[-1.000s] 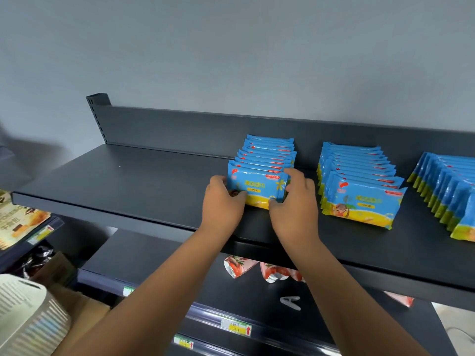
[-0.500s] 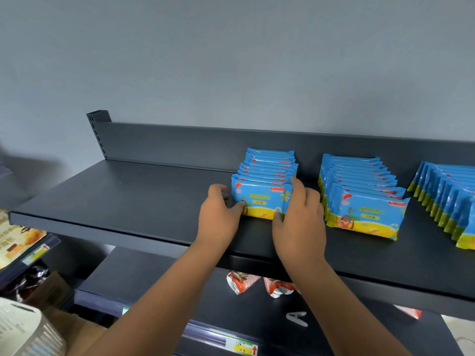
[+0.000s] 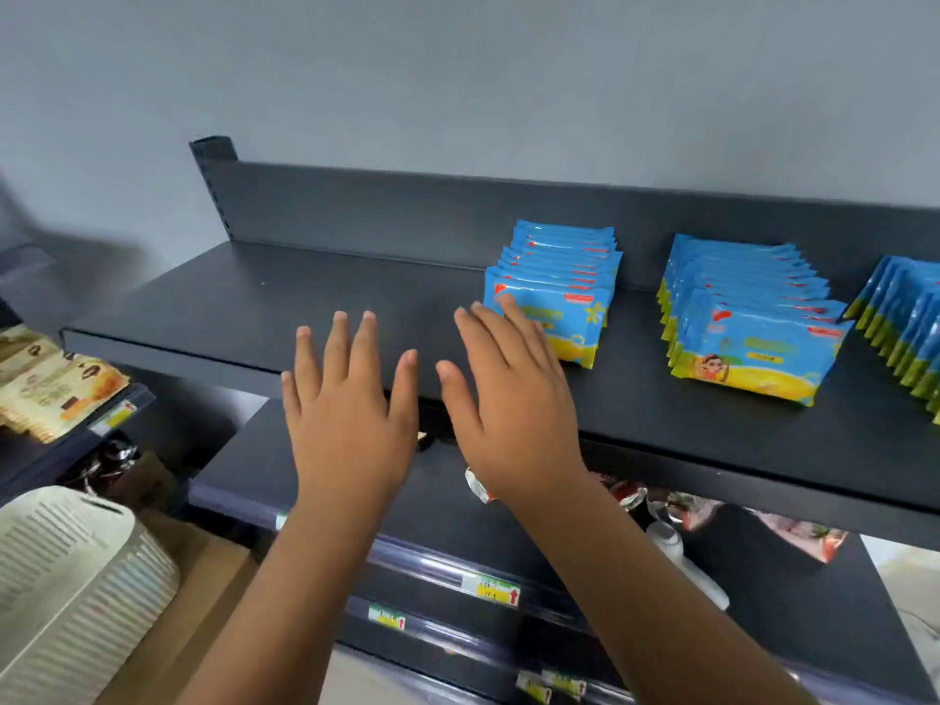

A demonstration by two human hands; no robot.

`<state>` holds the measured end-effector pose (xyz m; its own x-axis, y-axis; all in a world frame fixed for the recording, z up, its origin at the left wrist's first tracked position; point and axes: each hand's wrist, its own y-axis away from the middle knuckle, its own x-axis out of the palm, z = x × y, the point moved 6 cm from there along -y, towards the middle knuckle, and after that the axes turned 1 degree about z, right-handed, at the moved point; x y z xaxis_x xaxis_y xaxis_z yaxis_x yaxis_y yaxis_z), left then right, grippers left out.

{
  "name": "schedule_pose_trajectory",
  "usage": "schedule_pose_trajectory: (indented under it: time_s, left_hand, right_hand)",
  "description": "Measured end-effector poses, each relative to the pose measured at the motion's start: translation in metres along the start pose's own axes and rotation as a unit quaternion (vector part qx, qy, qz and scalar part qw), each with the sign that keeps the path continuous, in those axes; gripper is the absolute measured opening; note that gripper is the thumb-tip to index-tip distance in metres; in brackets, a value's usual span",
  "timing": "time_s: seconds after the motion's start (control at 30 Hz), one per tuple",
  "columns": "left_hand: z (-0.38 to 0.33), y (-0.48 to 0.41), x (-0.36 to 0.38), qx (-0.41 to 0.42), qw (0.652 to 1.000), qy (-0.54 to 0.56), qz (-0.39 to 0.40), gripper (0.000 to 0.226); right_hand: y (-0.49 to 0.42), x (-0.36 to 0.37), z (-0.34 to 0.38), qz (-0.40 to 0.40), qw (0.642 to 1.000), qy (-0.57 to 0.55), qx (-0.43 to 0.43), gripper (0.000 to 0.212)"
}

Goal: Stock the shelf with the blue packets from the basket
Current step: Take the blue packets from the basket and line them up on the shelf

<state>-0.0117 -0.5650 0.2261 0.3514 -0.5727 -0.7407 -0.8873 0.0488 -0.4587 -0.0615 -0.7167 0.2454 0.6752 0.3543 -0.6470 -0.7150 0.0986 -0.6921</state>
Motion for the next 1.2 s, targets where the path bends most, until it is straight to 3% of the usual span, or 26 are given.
schedule_pose_trajectory:
  time_s: [0.23, 0.43, 0.53, 0.63, 0.83, 1.03, 1.13, 1.2]
  left_hand:
    - [0.142, 0.065, -0.061, -0.159, 0.982, -0.102, -0.005, 0.07]
    - [0.26, 0.138, -0.11, -0.288, 0.943, -0.168, -0.005, 0.066]
    - [0.308, 0.167, -0.123, -0.337, 0.926, -0.171, -0.006, 0.066]
    - [0.36, 0.188, -0.131, -0.387, 0.911, -0.141, -0.008, 0.063]
    - [0.458, 0.182, -0.123, -0.452, 0.884, 0.075, -0.091, 0.052]
    - [0.564, 0.135, -0.101, -0.544, 0.812, 0.16, -0.14, 0.039]
    - [0.621, 0.106, -0.081, -0.596, 0.779, 0.157, -0.118, 0.038]
    - [0.654, 0.091, -0.063, -0.642, 0.743, 0.165, -0.091, 0.038]
  right_hand:
    - [0.032, 0.114, 0.121, 0.214, 0.967, -0.126, -0.064, 0.058]
    - [0.089, 0.197, 0.232, 0.341, 0.91, -0.215, -0.096, 0.054]
    - [0.119, 0.25, 0.277, 0.43, 0.865, -0.241, -0.089, 0.053]
    - [0.138, 0.289, 0.314, 0.491, 0.83, -0.254, -0.076, 0.057]
    - [0.133, 0.367, 0.359, 0.56, 0.784, -0.26, -0.071, 0.058]
    - [0.097, 0.504, 0.376, 0.576, 0.755, -0.302, 0.085, 0.039]
    - [0.097, 0.588, 0.374, 0.585, 0.654, -0.351, 0.328, 0.031]
    - [0.103, 0.623, 0.376, 0.566, 0.583, -0.335, 0.476, 0.011]
